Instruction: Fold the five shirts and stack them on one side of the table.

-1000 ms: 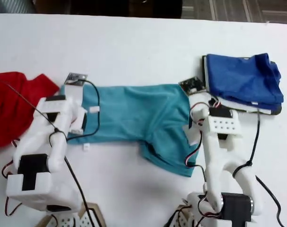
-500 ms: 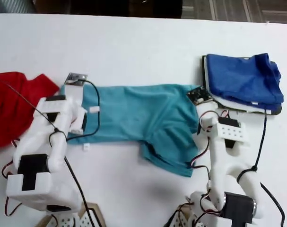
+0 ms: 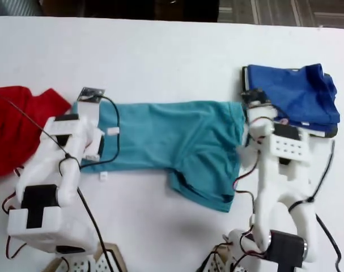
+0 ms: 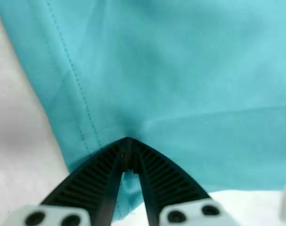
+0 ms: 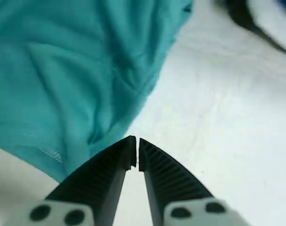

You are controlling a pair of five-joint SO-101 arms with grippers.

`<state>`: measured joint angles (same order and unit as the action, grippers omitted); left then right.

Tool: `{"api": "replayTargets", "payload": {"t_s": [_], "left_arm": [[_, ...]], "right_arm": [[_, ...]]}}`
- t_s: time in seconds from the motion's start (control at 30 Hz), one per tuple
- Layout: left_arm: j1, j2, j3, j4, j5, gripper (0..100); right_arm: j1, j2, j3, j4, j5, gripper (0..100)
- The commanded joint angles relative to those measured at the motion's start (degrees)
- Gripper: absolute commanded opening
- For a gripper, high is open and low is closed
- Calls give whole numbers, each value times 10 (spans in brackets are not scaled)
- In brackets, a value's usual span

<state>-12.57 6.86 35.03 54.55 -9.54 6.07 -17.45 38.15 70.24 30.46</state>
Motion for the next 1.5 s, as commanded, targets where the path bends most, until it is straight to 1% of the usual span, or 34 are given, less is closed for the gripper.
{"api": "replayTargets", "payload": {"t_s": [0.0,0.13,0.23,0.4,0.53,0.67,0.8,0.93,1.07,1.23,1.33,1.47], "left_arm": [[2,4,-1,-18,-3,26],[2,4,0,-18,-3,26],[2,4,0,-18,-3,26],[2,4,0,-18,-3,26],[2,4,0,-18,-3,26],[2,4,0,-18,-3,26],[2,4,0,-18,-3,26],[2,4,0,-18,-3,26],[2,4,0,-18,-3,26],[2,4,0,-18,-3,26],[2,4,0,-18,-3,26],[2,4,0,-18,-3,26]], "right_arm": [[-54,-3,4,6,-8,18],[-58,-3,76,-82,-4,18],[-60,-3,118,-128,-4,18],[-58,-3,143,-154,3,18],[-55,-3,159,-154,60,18],[-15,9,160,-160,87,18],[43,50,159,-195,125,18],[88,59,129,-195,133,18],[109,58,78,-166,140,18],[105,58,-18,-64,135,18],[87,58,-51,-4,135,18],[27,58,-52,44,135,18]]}}
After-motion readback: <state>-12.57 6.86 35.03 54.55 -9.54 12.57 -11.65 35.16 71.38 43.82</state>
